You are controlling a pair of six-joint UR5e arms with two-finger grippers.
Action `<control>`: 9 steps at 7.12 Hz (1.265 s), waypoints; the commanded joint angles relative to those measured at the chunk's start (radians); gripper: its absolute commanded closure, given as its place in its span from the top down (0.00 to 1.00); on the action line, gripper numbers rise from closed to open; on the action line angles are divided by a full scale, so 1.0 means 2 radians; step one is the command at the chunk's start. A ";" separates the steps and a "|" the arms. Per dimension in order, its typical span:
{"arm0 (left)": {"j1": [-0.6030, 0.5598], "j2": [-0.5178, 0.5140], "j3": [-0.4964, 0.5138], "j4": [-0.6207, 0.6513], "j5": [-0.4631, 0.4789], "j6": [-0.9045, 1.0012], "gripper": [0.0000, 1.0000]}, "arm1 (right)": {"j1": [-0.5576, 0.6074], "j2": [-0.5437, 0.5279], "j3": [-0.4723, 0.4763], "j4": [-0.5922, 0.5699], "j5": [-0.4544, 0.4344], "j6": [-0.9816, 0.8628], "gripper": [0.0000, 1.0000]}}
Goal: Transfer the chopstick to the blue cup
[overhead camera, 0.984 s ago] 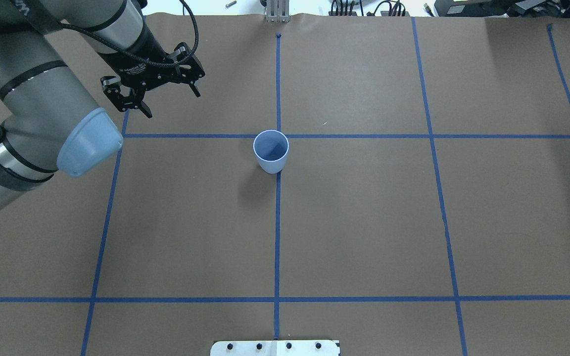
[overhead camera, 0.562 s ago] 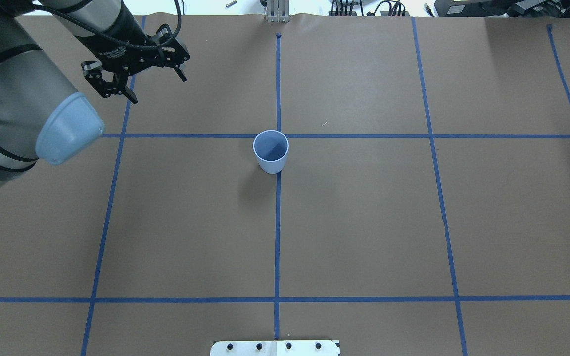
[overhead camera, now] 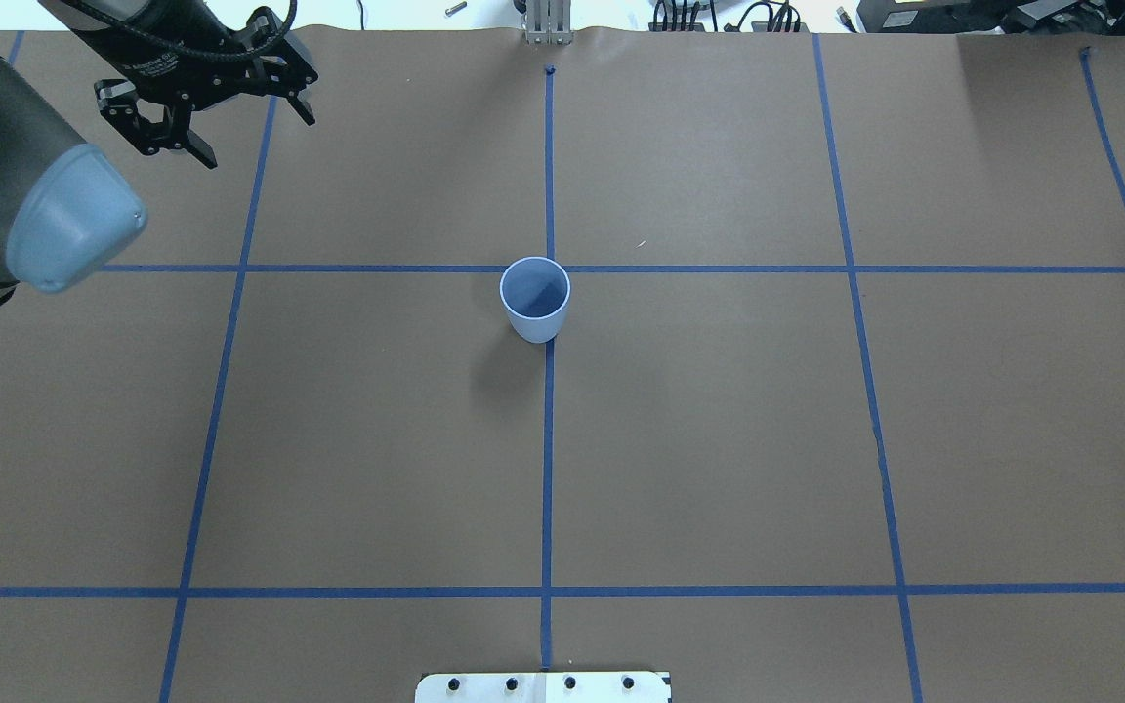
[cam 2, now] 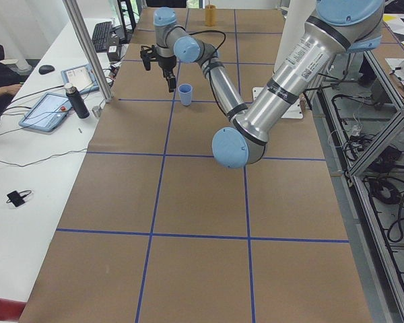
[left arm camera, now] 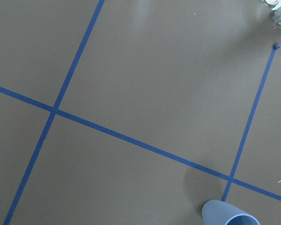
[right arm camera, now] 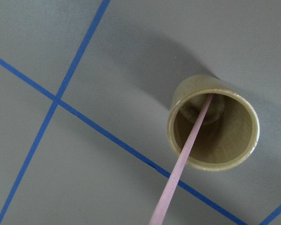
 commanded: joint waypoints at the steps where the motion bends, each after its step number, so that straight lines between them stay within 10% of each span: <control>1: -0.004 0.001 0.000 0.000 0.000 0.000 0.98 | 0.001 0.006 -0.012 0.001 0.009 0.040 1.00; 9: -0.012 0.003 -0.003 0.002 0.000 0.000 0.98 | -0.011 0.043 -0.073 -0.002 0.043 0.067 1.00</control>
